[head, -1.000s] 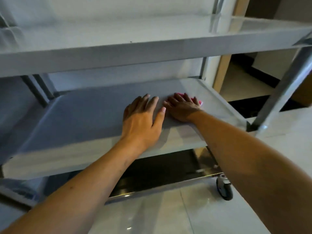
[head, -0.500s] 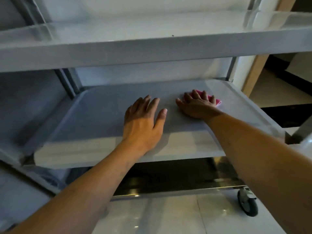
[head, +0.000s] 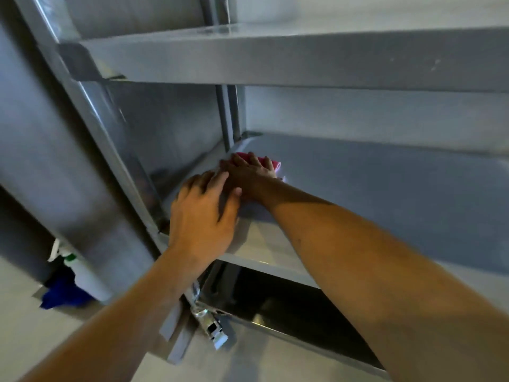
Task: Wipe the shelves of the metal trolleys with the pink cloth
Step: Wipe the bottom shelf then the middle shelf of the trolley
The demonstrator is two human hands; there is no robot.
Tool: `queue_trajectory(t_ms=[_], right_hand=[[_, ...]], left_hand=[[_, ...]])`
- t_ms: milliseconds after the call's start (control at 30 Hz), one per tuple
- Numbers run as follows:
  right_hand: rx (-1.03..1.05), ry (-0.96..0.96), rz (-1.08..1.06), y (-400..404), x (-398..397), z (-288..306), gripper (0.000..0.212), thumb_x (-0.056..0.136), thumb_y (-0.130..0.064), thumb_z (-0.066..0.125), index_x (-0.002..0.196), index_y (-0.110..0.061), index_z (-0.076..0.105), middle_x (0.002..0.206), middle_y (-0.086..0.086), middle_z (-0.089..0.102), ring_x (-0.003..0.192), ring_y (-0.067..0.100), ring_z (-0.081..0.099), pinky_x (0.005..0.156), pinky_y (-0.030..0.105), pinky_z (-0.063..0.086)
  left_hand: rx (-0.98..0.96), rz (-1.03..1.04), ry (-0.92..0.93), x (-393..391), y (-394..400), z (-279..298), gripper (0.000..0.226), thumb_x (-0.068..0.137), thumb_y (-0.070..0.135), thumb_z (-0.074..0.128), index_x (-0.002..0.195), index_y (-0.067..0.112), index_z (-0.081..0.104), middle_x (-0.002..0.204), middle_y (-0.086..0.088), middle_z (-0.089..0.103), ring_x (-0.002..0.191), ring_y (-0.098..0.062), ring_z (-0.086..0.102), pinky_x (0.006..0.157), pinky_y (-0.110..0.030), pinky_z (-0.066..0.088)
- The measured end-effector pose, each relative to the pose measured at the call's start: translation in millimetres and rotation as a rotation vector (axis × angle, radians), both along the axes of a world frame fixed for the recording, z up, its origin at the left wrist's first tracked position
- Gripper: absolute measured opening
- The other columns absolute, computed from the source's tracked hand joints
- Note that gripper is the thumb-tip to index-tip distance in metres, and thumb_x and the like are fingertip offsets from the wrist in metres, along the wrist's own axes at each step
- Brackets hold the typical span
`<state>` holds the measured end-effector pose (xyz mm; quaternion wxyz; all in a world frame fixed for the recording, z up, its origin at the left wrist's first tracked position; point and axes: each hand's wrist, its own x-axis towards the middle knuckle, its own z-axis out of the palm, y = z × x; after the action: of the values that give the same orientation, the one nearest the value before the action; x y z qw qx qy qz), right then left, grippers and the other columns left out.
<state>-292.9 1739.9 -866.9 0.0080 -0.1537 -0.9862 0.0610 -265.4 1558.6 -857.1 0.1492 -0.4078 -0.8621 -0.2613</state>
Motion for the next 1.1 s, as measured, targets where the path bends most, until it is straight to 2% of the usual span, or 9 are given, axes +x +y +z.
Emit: queue_trajectory(t_ms=[167,333,533,733,800,933,1100], right_hand=[[0.017,-0.016,-0.003,29,-16,5,0.057,0.105,-0.056,0.030,0.160,-0.043,0.020,0.172,-0.008,0.007,0.158,0.030,0.004,0.122,0.065,0.004],[-0.072,0.031,-0.227,84,22,5,0.058,0.104,-0.063,0.019,0.159,-0.045,0.024,0.171,-0.011,0.010,0.158,0.024,0.004,0.123,0.062,-0.001],[-0.135,-0.012,-0.512,171,148,15,0.059,0.104,-0.065,0.019,0.158,-0.044,0.024,0.171,-0.013,0.006,0.158,0.025,-0.003,0.121,0.066,-0.006],[-0.067,-0.039,-0.887,245,318,10,0.061,0.103,-0.068,0.016,0.159,-0.044,0.023,0.172,-0.009,0.008,0.158,0.029,0.002,0.123,0.063,0.000],[-0.051,-0.052,-0.987,258,352,6,0.063,0.102,-0.069,0.015,0.159,-0.044,0.023,0.172,-0.008,0.007,0.157,0.033,0.003,0.122,0.065,0.003],[-0.056,-0.057,-1.051,258,350,4,0.062,0.102,-0.067,0.014,0.159,-0.045,0.021,0.172,-0.008,0.006,0.157,0.035,0.001,0.120,0.069,0.001],[-0.096,-0.027,-0.871,227,277,12,0.062,0.101,-0.070,0.018,0.158,-0.046,0.022,0.171,-0.010,0.009,0.157,0.029,0.006,0.122,0.066,0.003]], left_hand=[[-0.018,0.040,0.005,-11,-1,2,0.056,0.096,0.059,0.033,0.133,0.025,0.057,0.125,-0.012,0.066,0.116,-0.038,0.059,0.098,-0.055,0.048],[-0.065,0.034,0.010,-5,10,6,0.063,0.095,0.062,0.028,0.135,0.022,0.056,0.129,-0.010,0.064,0.121,-0.035,0.056,0.102,-0.052,0.047],[-0.049,-0.126,-0.072,39,55,7,0.058,0.096,0.054,0.036,0.139,0.021,0.056,0.137,-0.009,0.060,0.131,-0.033,0.048,0.108,-0.052,0.041],[-0.058,-0.251,-0.008,83,94,17,0.062,0.097,0.059,0.029,0.140,0.023,0.055,0.139,-0.004,0.058,0.131,-0.027,0.047,0.108,-0.045,0.040],[-0.061,-0.282,0.000,91,103,21,0.064,0.094,0.060,0.029,0.141,0.024,0.054,0.141,-0.002,0.057,0.132,-0.026,0.045,0.108,-0.045,0.040],[-0.053,-0.323,-0.011,102,111,20,0.056,0.099,0.057,0.035,0.141,0.025,0.054,0.143,-0.001,0.055,0.134,-0.023,0.043,0.110,-0.043,0.038],[-0.039,-0.321,0.008,91,94,17,0.057,0.097,0.055,0.036,0.138,0.022,0.058,0.138,-0.002,0.059,0.131,-0.024,0.048,0.107,-0.045,0.042]])
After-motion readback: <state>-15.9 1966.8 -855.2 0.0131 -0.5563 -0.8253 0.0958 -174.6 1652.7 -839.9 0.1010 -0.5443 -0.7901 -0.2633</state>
